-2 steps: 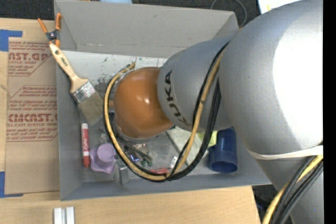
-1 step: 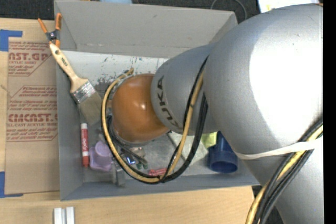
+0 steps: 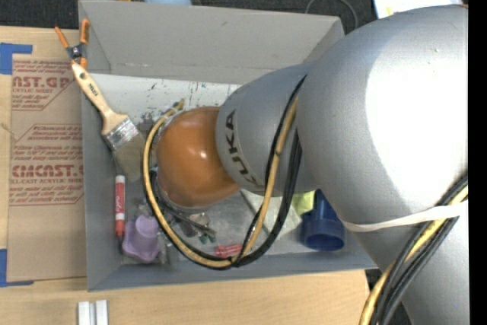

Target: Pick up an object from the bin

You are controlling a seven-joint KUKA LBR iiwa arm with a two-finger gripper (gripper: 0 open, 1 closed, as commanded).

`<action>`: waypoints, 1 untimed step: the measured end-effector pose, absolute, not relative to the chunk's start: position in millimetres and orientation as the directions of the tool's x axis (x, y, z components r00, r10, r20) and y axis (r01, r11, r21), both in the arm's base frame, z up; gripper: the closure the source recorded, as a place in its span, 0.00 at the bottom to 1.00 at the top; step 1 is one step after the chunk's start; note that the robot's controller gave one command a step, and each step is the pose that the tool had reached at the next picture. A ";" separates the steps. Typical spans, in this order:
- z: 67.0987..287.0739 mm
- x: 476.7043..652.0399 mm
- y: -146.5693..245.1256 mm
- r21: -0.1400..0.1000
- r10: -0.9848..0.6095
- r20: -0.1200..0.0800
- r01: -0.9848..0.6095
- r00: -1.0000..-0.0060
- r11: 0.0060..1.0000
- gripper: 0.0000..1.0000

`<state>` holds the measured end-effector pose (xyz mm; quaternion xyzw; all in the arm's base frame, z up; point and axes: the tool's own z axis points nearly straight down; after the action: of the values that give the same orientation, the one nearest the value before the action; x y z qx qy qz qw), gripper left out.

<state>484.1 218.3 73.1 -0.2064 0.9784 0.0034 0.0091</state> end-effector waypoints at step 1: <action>73.1 484.2 218.4 0.003 -0.404 -0.019 -0.404 -0.915 0.915 1.00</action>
Offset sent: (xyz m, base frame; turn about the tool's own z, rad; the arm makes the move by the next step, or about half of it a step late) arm 0.0001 0.0001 0.0646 0.0000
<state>484.2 218.4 73.1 -0.2064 0.9784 0.0035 0.0091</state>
